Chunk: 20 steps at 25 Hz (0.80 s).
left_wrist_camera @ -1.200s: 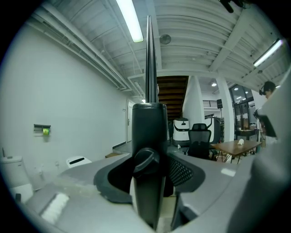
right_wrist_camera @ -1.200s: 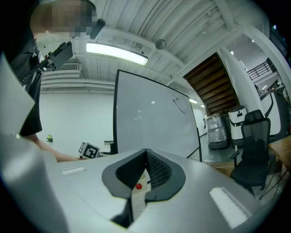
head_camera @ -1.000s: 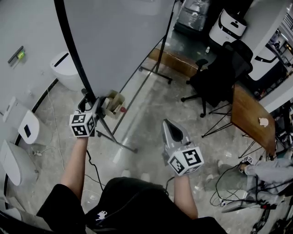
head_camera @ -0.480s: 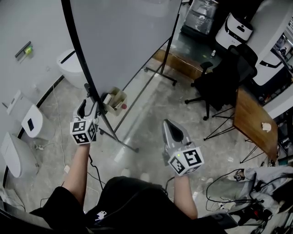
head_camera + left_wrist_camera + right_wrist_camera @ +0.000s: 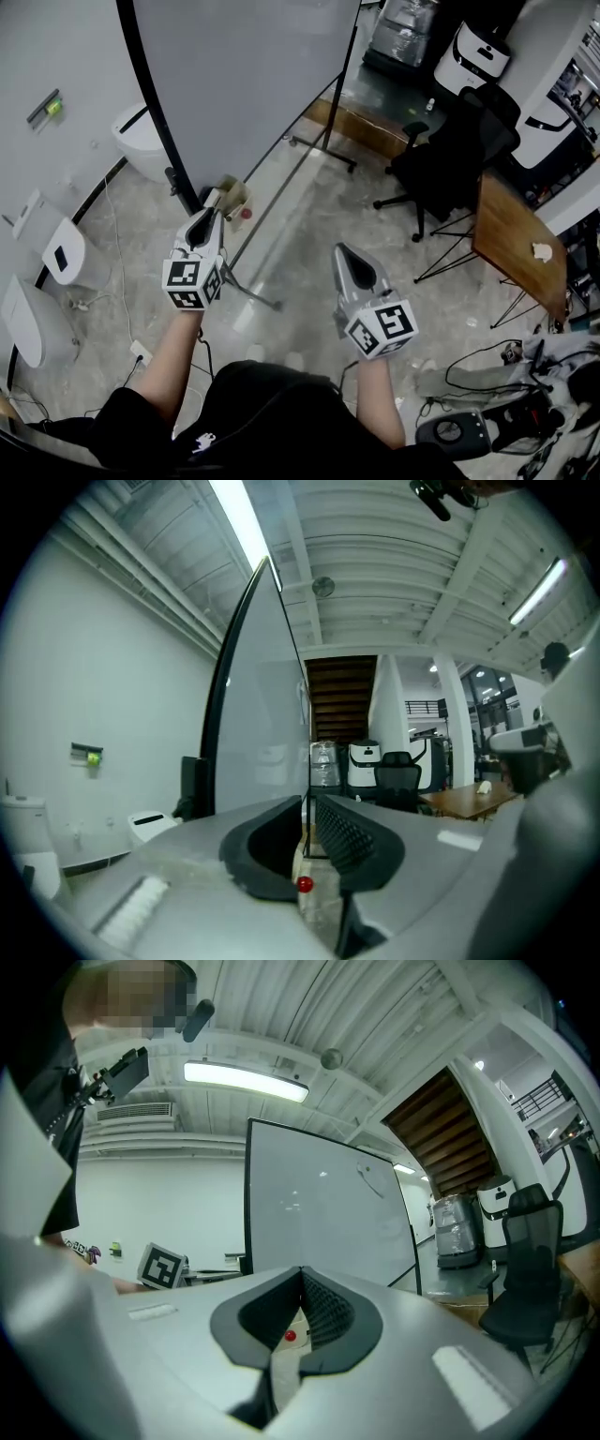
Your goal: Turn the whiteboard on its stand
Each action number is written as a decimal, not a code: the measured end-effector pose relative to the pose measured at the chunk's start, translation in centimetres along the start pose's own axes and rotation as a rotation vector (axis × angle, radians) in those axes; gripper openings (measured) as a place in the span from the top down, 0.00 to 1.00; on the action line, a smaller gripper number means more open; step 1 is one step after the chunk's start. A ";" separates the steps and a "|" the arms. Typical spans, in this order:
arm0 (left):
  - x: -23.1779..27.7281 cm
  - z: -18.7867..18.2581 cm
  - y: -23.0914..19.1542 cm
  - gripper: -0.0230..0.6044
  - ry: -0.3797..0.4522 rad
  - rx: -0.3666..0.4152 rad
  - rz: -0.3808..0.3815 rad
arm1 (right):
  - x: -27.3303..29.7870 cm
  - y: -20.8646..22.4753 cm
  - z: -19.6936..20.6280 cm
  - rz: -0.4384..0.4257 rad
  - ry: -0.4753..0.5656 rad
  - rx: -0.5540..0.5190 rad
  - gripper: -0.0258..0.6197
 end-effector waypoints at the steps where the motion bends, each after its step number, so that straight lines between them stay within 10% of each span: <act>1: 0.2 -0.1 0.9 0.89 0.001 0.002 0.023 | -0.2 0.0 0.0 0.003 0.000 -0.001 0.95; 20: 0.1 -2.9 8.3 0.96 0.060 0.028 0.250 | -1.8 -0.6 -0.4 0.076 -0.007 -0.033 0.95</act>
Point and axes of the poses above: the fingertips, and each gripper's own axes: x forward along the fingers, y to its right, z out of its underside, the point moved 10 cm from there along -x, backward along the fingers, and after that the axes turned 12 degrees about -y, right-handed, at the moved point
